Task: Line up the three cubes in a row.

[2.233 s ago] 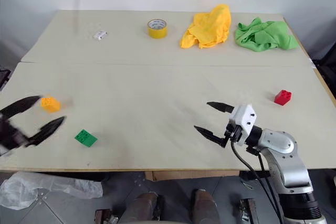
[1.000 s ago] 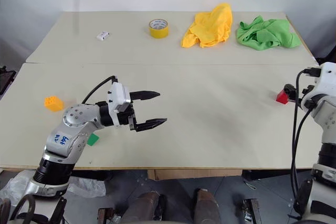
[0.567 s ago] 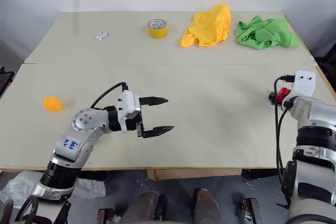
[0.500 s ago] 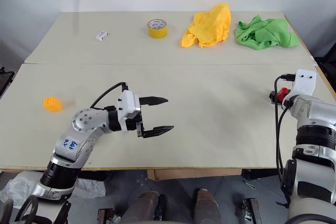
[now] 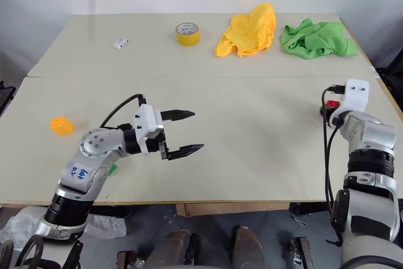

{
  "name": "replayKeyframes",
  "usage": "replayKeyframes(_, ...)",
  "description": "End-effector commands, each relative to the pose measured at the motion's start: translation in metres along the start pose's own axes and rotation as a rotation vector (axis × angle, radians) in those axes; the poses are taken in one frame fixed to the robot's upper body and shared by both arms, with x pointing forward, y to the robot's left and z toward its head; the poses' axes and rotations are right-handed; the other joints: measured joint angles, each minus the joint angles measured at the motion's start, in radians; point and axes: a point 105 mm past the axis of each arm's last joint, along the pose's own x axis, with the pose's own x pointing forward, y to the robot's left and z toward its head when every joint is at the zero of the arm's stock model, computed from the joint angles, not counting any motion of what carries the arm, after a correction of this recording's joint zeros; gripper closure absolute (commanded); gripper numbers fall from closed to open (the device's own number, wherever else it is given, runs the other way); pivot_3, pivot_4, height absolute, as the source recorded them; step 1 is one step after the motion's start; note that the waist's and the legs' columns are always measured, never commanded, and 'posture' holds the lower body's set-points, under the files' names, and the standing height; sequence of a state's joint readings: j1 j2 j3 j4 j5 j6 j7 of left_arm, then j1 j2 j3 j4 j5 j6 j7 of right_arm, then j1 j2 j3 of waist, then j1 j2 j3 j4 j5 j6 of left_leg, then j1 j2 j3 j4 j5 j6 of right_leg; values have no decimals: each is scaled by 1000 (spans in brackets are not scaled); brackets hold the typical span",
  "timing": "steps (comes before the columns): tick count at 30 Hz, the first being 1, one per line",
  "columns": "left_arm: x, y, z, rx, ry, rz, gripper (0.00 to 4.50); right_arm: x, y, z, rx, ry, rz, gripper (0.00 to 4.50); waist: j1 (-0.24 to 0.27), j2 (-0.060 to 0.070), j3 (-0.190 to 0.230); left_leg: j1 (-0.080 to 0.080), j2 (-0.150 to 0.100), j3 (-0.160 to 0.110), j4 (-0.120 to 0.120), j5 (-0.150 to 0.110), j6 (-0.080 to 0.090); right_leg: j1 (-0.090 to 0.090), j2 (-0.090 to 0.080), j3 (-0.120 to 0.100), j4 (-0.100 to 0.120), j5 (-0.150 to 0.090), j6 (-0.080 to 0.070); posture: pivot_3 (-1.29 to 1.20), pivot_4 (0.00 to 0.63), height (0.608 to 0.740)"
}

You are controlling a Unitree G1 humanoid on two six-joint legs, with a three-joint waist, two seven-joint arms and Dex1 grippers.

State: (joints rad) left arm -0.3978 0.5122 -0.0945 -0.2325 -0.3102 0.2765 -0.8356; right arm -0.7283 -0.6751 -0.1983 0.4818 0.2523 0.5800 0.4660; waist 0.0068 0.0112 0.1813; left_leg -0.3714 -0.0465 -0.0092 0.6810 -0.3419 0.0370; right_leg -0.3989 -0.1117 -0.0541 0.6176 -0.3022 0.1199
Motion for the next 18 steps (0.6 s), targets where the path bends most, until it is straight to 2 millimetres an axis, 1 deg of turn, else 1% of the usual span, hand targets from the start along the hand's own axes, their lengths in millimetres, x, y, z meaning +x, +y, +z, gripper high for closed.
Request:
replayKeyframes(1, -7, 2, 6, 25, -21, 36, 0, -19, 85, 37, -211, -174, 473, 2979, -9, 0, 0, 0, 0, 0, 0, 0, 0, 0, 1, 0, 0, 0, 0, 0, 150, 740)
replayKeyframes(2, -8, 1, 5, 22, -16, 40, 0, -25, 103, 36, -230, -162, 587, 2979, -9, 0, 0, 0, 1, 0, 0, -1, -1, 0, 1, 0, 0, 0, 0, 0, 150, 740)
replayKeyframes(3, -9, 0, 3, 18, -12, 41, 0, -34, 125, 32, -306, -143, 733, 2979, -9, 0, 0, 0, 1, 0, 0, -1, -1, 0, 1, 0, 0, 0, 0, 0, 150, 740)
replayKeyframes(4, -9, -1, 3, 15, -10, 39, 0, -40, 137, 27, -368, -114, 831, 2979, -9, 0, 0, 0, 1, 0, 1, -1, -1, 0, 1, 0, 0, 0, 0, 0, 150, 740)
replayKeyframes(6, -8, -3, 2, 11, -9, 35, 0, -45, 149, 15, -477, -41, 958, 2979, -7, 0, 0, 0, 1, -1, 1, -1, -1, 0, 1, 0, 0, 0, 0, 0, 150, 740)
replayKeyframes(7, -8, -4, 3, 9, -9, 32, 0, -46, 154, 14, -520, -37, 995, 2979, -3, -1, 0, 0, 1, -1, 1, -1, -1, 0, 0, -1, 0, 0, 0, 0, 150, 740)
replayKeyframes(9, -9, -6, 2, 7, -6, 28, 0, -32, 157, 10, -677, -31, 967, 2979, -1, -1, 0, 0, -1, -4, 2, -1, -1, 1, -2, -2, -1, 0, 0, 0, 150, 740)
replayKeyframes(11, -9, -7, 2, 6, -2, 31, 0, -25, 158, 6, -755, -23, 966, 2979, -2, -1, 0, 0, -2, -4, 2, 0, -1, 1, -3, -2, -1, 0, 0, 0, 150, 740)
replayKeyframes(13, -8, -6, 2, 4, -2, 40, 0, -29, 164, 1, -765, -11, 1058, 2979, -2, -1, 1, -1, -2, -5, 1, -1, -1, 1, -3, -4, -2, 0, 0, 0, 150, 740)
replayKeyframes(15, -7, -9, 3, -4, -8, 49, 0, -26, 169, -2, -738, -3, 1092, 2979, -7, -1, 1, -1, -1, -6, 1, -1, -1, 1, -3, -5, -3, 0, 0, 0, 150, 740)
replayKeyframes(18, -7, -13, 1, -23, 8, 48, 0, -25, 172, -13, -711, 46, 1139, 2979, -9, -1, 1, -1, -1, -6, 1, -1, -1, 1, -3, -6, -3, 0, 0, 0, 150, 740)
